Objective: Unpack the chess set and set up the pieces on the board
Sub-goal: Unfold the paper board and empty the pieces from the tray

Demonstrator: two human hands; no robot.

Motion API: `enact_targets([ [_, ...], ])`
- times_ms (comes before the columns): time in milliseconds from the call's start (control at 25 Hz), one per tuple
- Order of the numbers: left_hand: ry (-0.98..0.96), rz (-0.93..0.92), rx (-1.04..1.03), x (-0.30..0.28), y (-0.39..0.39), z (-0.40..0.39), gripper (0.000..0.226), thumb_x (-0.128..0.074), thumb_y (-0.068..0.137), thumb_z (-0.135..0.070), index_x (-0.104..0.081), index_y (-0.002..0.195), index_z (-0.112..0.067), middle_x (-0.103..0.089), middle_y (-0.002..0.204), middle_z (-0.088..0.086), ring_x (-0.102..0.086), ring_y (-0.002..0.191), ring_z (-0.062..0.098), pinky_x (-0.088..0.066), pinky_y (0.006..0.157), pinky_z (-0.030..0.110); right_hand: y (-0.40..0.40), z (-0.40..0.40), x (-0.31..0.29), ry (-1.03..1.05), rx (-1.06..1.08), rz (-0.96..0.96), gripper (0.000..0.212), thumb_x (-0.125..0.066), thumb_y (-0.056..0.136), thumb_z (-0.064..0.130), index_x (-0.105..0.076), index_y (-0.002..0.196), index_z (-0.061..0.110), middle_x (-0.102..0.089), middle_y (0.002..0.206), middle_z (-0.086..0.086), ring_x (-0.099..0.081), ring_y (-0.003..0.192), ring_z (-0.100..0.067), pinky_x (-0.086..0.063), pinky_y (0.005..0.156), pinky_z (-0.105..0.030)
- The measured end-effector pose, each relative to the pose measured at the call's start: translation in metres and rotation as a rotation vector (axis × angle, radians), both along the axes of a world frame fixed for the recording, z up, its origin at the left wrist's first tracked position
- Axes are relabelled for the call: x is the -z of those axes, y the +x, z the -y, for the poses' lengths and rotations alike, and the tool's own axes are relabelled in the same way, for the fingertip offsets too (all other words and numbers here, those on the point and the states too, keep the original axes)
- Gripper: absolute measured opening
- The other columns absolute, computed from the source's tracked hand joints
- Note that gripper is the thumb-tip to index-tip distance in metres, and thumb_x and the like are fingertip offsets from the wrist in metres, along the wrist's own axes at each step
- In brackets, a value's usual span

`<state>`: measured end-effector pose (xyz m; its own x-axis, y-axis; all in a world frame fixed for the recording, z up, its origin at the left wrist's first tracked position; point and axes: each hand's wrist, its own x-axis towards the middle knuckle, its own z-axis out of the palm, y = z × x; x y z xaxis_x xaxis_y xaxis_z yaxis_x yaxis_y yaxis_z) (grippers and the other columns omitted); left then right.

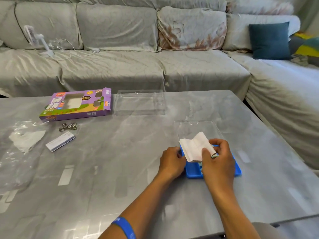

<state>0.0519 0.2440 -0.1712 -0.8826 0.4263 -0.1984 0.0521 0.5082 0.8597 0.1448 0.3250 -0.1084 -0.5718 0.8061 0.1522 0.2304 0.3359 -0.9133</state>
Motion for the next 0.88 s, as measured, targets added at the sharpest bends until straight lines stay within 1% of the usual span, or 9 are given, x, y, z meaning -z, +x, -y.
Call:
enact_targets([
  [120,0.248,0.136,-0.129,-0.01,0.01,0.032,0.025,-0.052,0.093,-0.025,-0.07,0.083,-0.011,-0.069,0.075,0.01,-0.065,0.062,0.023,-0.055,0.059,0.038,-0.004,0.008,0.002,-0.004,-0.024,0.009,0.023,-0.056,0.086,0.012,-0.054,0.104,0.025,-0.062,0.088,0.003,-0.059,0.082,-0.021,-0.048,0.072,-0.041],
  [240,0.468,0.367,-0.281,-0.026,0.027,0.099,0.042,-0.048,0.098,-0.037,-0.071,0.091,-0.002,-0.072,0.082,0.017,-0.068,0.069,0.034,-0.054,0.061,0.039,-0.002,0.046,0.011,-0.039,-0.202,0.05,0.023,-0.06,0.087,0.016,-0.054,0.103,0.03,-0.063,0.079,0.002,-0.059,0.072,-0.015,-0.047,0.067,-0.038],
  [360,0.404,0.435,-0.193,-0.034,0.051,0.166,0.032,-0.06,0.092,-0.031,-0.073,0.095,-0.002,-0.073,0.086,0.019,-0.069,0.076,0.033,-0.055,0.066,0.039,0.007,0.098,0.023,-0.109,-0.452,0.099,0.017,-0.061,0.09,0.021,-0.055,0.1,0.034,-0.066,0.066,-0.001,-0.061,0.062,-0.016,-0.049,0.059,-0.035],
  [480,0.392,0.388,-0.236,-0.042,0.06,0.214,0.018,-0.07,0.076,-0.015,-0.075,0.089,-0.004,-0.072,0.085,0.02,-0.065,0.069,0.023,-0.048,0.064,0.031,0.007,0.129,0.012,-0.403,-0.644,0.167,0.009,-0.055,0.095,0.016,-0.06,0.099,0.022,-0.067,0.061,-0.002,-0.057,0.05,-0.014,-0.045,0.049,-0.026],
  [560,0.421,0.357,-0.278,-0.046,0.056,0.232,0.014,-0.073,0.076,-0.015,-0.076,0.085,-0.004,-0.071,0.081,0.019,-0.063,0.066,0.022,-0.047,0.063,0.031,0.0,0.137,0.004,-0.494,-0.705,0.27,0.017,-0.048,0.094,0.009,-0.063,0.099,0.016,-0.065,0.065,-0.004,-0.058,0.051,-0.015,-0.044,0.047,-0.027],
  [600,0.429,0.333,-0.297,-0.048,0.054,0.236,0.016,-0.077,0.074,-0.018,-0.076,0.083,-0.005,-0.072,0.08,0.017,-0.063,0.066,0.023,-0.048,0.064,0.033,-0.002,0.139,0.003,-0.457,-0.719,0.293,0.021,-0.046,0.092,0.009,-0.064,0.097,0.02,-0.067,0.071,-0.003,-0.061,0.057,-0.016,-0.045,0.05,-0.031],
  [680,0.428,0.263,-0.325,-0.052,0.051,0.238,0.017,-0.082,0.071,-0.021,-0.076,0.078,-0.006,-0.072,0.075,0.013,-0.064,0.065,0.023,-0.048,0.061,0.034,-0.002,0.137,0.001,-0.296,-0.676,0.187,0.013,-0.052,0.088,0.027,-0.061,0.096,0.03,-0.068,0.083,0.005,-0.065,0.073,-0.014,-0.051,0.062,-0.038],
  [760,0.427,0.206,-0.324,-0.056,0.05,0.235,0.023,-0.082,0.072,-0.024,-0.073,0.071,-0.002,-0.068,0.066,0.01,-0.058,0.058,0.019,-0.042,0.051,0.027,0.006,0.13,-0.001,-0.273,-0.657,0.028,0.031,-0.047,0.083,0.057,-0.059,0.099,0.034,-0.066,0.09,0.011,-0.063,0.082,-0.011,-0.053,0.07,-0.035],
  [880,0.384,0.148,-0.304,-0.055,0.055,0.228,0.036,-0.083,0.062,-0.035,-0.062,0.055,-0.007,-0.058,0.055,0.006,-0.051,0.051,0.016,-0.037,0.046,0.025,0.01,0.124,0.002,-0.348,-0.73,0.005,0.051,-0.041,0.076,0.072,-0.057,0.105,0.034,-0.065,0.094,0.017,-0.063,0.084,-0.006,-0.054,0.071,-0.029],
])
